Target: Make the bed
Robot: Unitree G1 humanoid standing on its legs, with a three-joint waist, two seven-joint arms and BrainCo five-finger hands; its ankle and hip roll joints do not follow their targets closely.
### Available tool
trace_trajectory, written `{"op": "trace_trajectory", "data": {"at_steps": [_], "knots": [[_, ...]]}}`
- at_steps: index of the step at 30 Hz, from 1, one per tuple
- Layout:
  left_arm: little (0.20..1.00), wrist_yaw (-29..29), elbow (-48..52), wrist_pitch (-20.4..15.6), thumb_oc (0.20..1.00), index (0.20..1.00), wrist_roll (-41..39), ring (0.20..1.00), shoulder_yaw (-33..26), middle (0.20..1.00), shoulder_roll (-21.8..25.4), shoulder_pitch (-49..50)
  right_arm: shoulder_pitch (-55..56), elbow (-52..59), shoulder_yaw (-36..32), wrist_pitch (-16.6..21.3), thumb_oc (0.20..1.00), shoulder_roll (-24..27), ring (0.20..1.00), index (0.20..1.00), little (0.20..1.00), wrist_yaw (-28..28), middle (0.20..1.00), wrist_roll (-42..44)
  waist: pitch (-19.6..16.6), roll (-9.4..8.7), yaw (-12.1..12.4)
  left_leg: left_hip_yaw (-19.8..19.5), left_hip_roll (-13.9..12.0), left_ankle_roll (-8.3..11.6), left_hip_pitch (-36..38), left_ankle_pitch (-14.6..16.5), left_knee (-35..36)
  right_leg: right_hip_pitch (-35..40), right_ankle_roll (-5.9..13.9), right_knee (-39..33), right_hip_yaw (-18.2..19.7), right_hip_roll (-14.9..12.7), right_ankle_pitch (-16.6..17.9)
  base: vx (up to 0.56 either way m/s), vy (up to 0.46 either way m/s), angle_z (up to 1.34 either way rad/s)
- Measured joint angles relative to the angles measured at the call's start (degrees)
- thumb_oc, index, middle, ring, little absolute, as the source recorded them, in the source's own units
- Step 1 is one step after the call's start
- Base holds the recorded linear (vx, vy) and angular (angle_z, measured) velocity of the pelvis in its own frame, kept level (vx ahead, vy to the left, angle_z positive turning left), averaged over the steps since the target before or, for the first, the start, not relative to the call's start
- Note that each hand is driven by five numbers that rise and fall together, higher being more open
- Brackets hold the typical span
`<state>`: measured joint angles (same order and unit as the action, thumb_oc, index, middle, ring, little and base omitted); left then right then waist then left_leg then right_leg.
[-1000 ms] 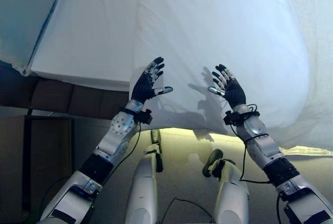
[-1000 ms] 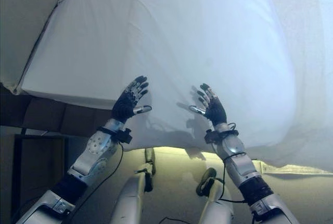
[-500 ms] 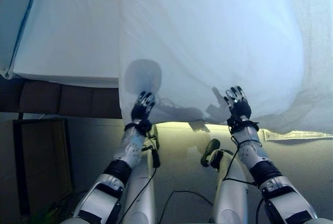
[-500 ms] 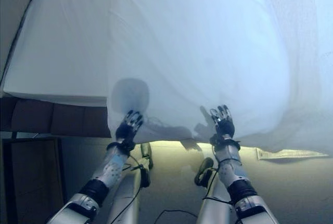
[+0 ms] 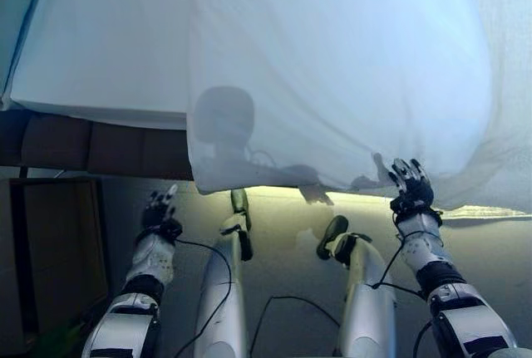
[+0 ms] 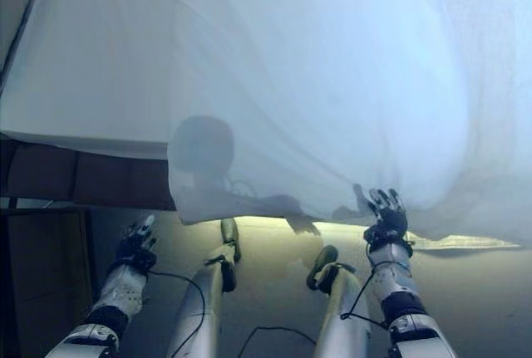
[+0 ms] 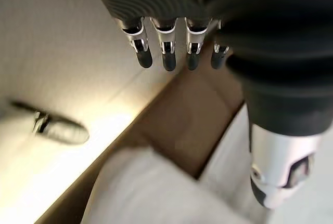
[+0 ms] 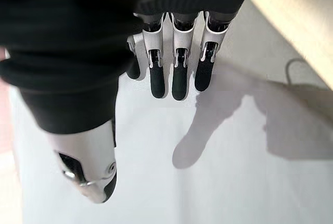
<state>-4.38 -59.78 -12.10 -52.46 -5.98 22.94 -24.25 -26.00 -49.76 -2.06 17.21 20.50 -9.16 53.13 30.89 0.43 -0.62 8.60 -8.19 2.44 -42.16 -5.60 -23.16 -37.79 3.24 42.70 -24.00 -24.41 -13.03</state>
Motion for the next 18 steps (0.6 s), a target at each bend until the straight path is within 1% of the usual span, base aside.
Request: {"op": "trace_trajectory", "data": {"at_steps": [3,5,9,11,13,15,16,17,18], "knots": [[1.0,0.3,-0.1,-0.2,1.0,1.0,0.0,1.0,-2.1,1.0,1.2,0.6,0.3,-0.7,-2.1,0.0,1.0,1.0,1.0,1.0,1.0,-0.1,1.0,-0.1,0.0,0.0,-0.1,0.0,0.0,-0.09,-1.0,-0.1,-0.5,-0.7,0.16,0.2,0.0,0.0,0.1,0.0,0.011,0.05],[1.0,0.2,-0.1,-0.6,1.0,1.0,0.4,1.0,-2.2,1.0,1.6,1.2,1.0,-1.4,-3.9,0.0,1.0,1.4,1.0,1.0,1.0,-0.3,1.0,-0.7,0.0,0.0,0.0,0.0,0.0,-0.13,-1.0,0.0,-0.5,-0.7,0.18,0.3,0.0,-0.1,0.1,0.0,0.0,0.0],[1.0,0.2,0.1,-1.0,1.0,1.0,2.3,1.0,-2.1,1.0,1.9,2.6,1.4,-4.7,-4.3,0.0,1.0,3.3,1.0,1.0,1.0,-1.9,1.0,-3.3,0.0,0.0,0.0,0.0,0.1,-0.15,-1.0,-0.1,-0.5,-0.7,0.18,0.5,0.0,-0.3,0.1,0.0,0.0,0.0],[1.0,0.2,1.2,-1.0,1.0,1.0,3.6,1.0,-2.0,1.0,1.8,3.9,2.0,-4.1,-4.3,0.0,1.0,3.6,1.0,1.0,1.0,-2.4,1.0,-4.9,0.0,0.01,-0.1,0.0,0.1,-0.23,-1.0,-0.1,-0.5,-0.8,0.13,0.7,0.0,-0.4,0.1,0.0,0.0,0.0],[1.0,0.1,4.4,-1.4,1.0,1.0,4.4,1.0,-2.1,1.0,1.3,5.3,3.2,-2.4,-4.3,0.0,1.0,3.5,1.0,1.0,1.0,-2.4,1.0,-5.2,0.0,0.01,0.0,0.1,0.1,-0.38,-1.0,-0.2,-0.4,-1.0,0.0,1.0,0.0,-0.5,0.0,0.0,0.0,0.0],[1.0,-0.1,8.6,-2.7,1.0,1.0,4.4,1.0,-2.3,1.0,-0.2,6.8,4.3,-0.2,-4.2,0.0,1.0,3.2,1.0,1.0,1.0,-2.5,1.0,-5.8,0.0,0.03,0.1,0.4,0.1,-0.43,-1.0,-0.3,-0.2,-1.1,-0.34,1.1,0.0,-0.7,-0.3,0.0,0.0,0.0],[1.0,-0.9,11.6,-3.1,1.0,1.0,4.3,1.0,-2.6,1.0,-1.0,7.9,5.0,2.2,-4.3,-0.1,1.0,2.9,1.0,1.0,1.0,-3.5,1.0,-6.8,0.0,0.03,0.1,0.5,0.2,-0.5,-1.1,-0.3,-0.1,-1.3,-0.35,1.2,0.0,-0.7,-0.3,0.0,0.0,0.0],[1.0,-1.7,17.6,-4.3,1.0,1.0,4.4,1.0,-3.2,1.0,-2.6,9.9,6.9,6.3,-4.2,0.0,1.0,2.4,1.0,1.0,1.0,-4.0,1.0,-8.7,0.0,0.04,0.1,0.6,0.1,-0.51,-1.1,-0.3,0.0,-1.5,-0.35,1.2,0.0,-0.8,-0.3,0.0,0.0,0.0],[1.0,-2.5,21.0,-5.6,1.0,1.0,4.5,1.0,-3.2,1.0,-3.8,10.8,7.4,8.1,-4.2,0.0,1.0,2.0,1.0,1.0,1.0,-4.7,1.0,-10.9,0.0,0.04,0.2,0.7,0.1,-0.64,-1.0,-0.4,0.0,-1.3,-0.34,1.2,0.0,-0.8,-0.3,0.0,0.0,0.0]]}}
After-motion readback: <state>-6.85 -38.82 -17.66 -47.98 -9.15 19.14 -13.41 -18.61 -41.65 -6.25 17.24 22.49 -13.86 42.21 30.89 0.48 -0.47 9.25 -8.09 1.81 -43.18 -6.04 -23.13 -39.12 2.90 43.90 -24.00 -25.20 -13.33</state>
